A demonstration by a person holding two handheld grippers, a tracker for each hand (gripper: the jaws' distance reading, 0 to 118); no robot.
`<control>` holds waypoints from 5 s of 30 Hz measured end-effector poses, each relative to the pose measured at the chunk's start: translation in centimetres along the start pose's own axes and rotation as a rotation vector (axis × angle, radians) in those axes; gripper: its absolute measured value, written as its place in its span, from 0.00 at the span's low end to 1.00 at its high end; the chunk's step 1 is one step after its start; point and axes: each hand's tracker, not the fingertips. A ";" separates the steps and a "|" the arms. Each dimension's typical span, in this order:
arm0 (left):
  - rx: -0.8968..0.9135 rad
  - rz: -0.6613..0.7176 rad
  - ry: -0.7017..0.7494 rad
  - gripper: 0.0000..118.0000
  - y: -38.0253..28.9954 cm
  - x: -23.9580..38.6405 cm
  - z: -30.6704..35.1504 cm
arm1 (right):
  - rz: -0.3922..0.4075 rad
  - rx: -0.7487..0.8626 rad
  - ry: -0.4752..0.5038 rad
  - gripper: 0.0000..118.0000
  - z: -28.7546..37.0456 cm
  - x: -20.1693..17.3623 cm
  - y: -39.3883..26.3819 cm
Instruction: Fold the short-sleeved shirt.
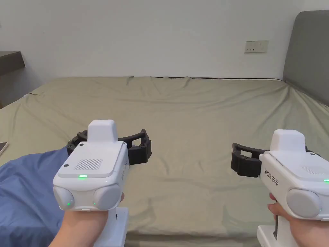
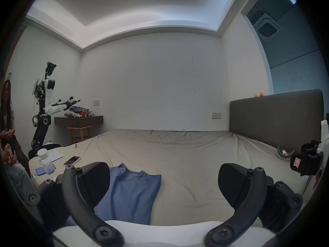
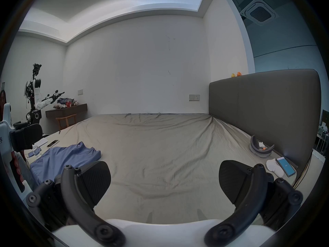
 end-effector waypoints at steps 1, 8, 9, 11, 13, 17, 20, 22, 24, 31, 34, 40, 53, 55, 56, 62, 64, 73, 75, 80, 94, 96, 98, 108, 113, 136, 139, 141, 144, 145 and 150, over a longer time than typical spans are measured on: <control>-0.001 0.001 -0.001 0.99 0.0 0.0 0.0 | -0.002 0.000 0.000 1.00 0.0 0.0 0.0; 0.008 -0.117 0.031 1.00 0.1 0.8 0.2 | 0.143 0.024 -0.022 1.00 0.1 -1.0 0.1; 0.016 -0.244 0.041 0.99 -0.1 1.6 0.4 | 0.316 0.053 -0.061 1.00 0.3 -2.3 0.1; 0.008 -0.567 0.002 0.99 -1.3 3.2 0.6 | 0.777 0.202 -0.079 1.00 0.8 -5.2 -0.7; 0.069 -1.019 0.042 0.99 -4.5 5.2 0.8 | 1.214 0.233 -0.065 1.00 0.6 -7.3 -3.8; 0.095 -1.882 0.059 0.99 -12.3 6.0 0.8 | 1.957 0.277 -0.075 1.00 -0.1 -8.6 -11.1; -0.061 -1.627 -0.060 0.98 -11.5 6.9 1.2 | 1.697 0.157 0.051 1.00 -0.1 -9.3 -10.7; -0.132 -1.259 -0.088 0.98 -8.5 6.7 0.8 | 1.453 0.140 0.042 1.00 -0.3 -9.2 -8.4; -0.175 -0.884 -0.073 0.98 -5.2 5.5 0.2 | 1.083 0.134 0.047 1.00 -0.2 -7.9 -4.6; -0.062 0.285 -0.062 1.00 1.4 -2.7 -0.8 | -0.466 0.105 0.166 1.00 -0.1 3.1 1.9; -0.058 0.229 0.025 1.00 0.7 -2.4 -0.2 | -0.316 0.101 0.108 1.00 0.1 3.1 2.0; -0.024 0.116 -0.016 1.00 0.6 -1.2 0.6 | -0.096 0.062 0.025 1.00 0.4 1.2 1.7; -0.007 0.034 -0.015 1.00 0.5 -0.6 0.5 | -0.083 0.028 0.008 1.00 0.1 1.3 1.6; -0.006 0.032 -0.013 1.00 0.5 -0.5 0.5 | -0.062 0.039 0.010 1.00 0.2 1.1 1.7; -0.008 0.032 -0.012 1.00 0.5 -0.5 0.5 | -0.050 0.045 0.006 1.00 0.3 0.9 1.7; -0.003 0.023 -0.020 1.00 0.6 -0.7 0.6 | -0.042 0.041 0.013 1.00 0.2 0.9 1.6; -0.002 0.023 -0.019 1.00 0.6 -0.6 0.6 | -0.043 0.041 0.013 1.00 0.3 0.9 1.6; -0.008 0.024 -0.021 1.00 0.5 -0.8 0.5 | -0.031 0.036 0.010 1.00 0.2 0.9 1.6; -0.008 0.022 -0.021 1.00 0.6 -0.8 0.5 | -0.026 0.038 0.012 1.00 0.2 0.9 1.6; -0.014 0.009 -0.029 0.99 0.5 -0.6 0.4 | -0.011 0.039 0.017 1.00 0.3 0.6 1.5; -0.013 0.014 -0.030 0.99 0.4 -0.7 0.4 | 0.009 0.040 0.021 1.00 0.3 0.4 1.5; -0.015 0.014 -0.031 0.99 0.4 -0.7 0.4 | 0.011 0.039 0.022 1.00 0.3 0.3 1.5; -0.017 0.012 -0.032 0.99 0.4 -0.8 0.4 | 0.015 0.039 0.021 1.00 0.3 0.3 1.5; -0.019 0.013 -0.034 0.99 0.4 -0.7 0.3 | 0.021 0.039 0.021 1.00 0.3 0.2 1.5; -0.020 0.015 -0.034 0.99 0.3 -0.8 0.3 | 0.022 0.043 0.017 1.00 0.3 0.2 1.6; -0.025 0.018 -0.034 0.99 0.2 -0.6 0.1 | 0.040 0.039 0.020 1.00 0.2 0.0 1.4; -0.026 0.019 -0.034 0.99 0.2 -0.6 0.1 | 0.040 0.039 0.019 1.00 0.2 0.0 1.4; -0.026 0.019 -0.033 0.99 0.2 -0.6 0.1 | 0.040 0.040 0.018 1.00 0.2 0.0 1.5; -0.028 0.020 -0.037 0.98 0.3 -0.6 0.1 | 0.040 0.031 0.027 0.99 0.2 0.1 1.6; -0.029 0.022 -0.042 0.93 0.3 -0.7 0.2 | 0.033 0.020 0.044 0.93 0.3 0.1 1.9; -0.003 0.003 -0.006 0.00 0.9 -0.4 0.5 | 0.054 0.076 -0.024 0.00 1.1 -0.4 2.6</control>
